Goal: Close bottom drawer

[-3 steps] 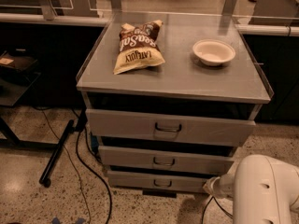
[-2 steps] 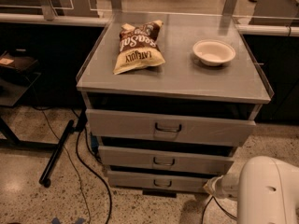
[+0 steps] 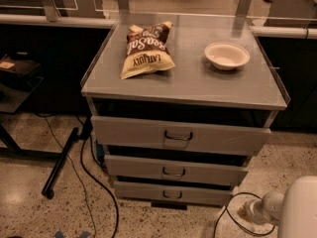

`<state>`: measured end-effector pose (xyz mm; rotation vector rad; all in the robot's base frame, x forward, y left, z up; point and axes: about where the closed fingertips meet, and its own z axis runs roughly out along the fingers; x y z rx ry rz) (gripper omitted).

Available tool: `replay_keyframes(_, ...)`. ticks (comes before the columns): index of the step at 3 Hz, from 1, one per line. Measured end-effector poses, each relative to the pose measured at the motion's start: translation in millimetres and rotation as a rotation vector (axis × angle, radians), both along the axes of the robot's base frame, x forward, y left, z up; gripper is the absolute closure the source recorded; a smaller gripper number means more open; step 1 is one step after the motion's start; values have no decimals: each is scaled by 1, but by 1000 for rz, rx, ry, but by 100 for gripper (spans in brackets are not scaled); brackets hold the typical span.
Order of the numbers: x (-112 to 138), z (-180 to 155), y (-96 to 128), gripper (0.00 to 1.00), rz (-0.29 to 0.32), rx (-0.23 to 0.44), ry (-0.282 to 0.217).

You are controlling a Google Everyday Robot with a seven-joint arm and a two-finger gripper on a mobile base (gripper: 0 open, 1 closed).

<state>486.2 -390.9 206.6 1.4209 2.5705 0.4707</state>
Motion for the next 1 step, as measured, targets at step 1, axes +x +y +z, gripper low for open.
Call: replay_keyframes(1, -3, 0, -2, 81, -2, 2, 5)
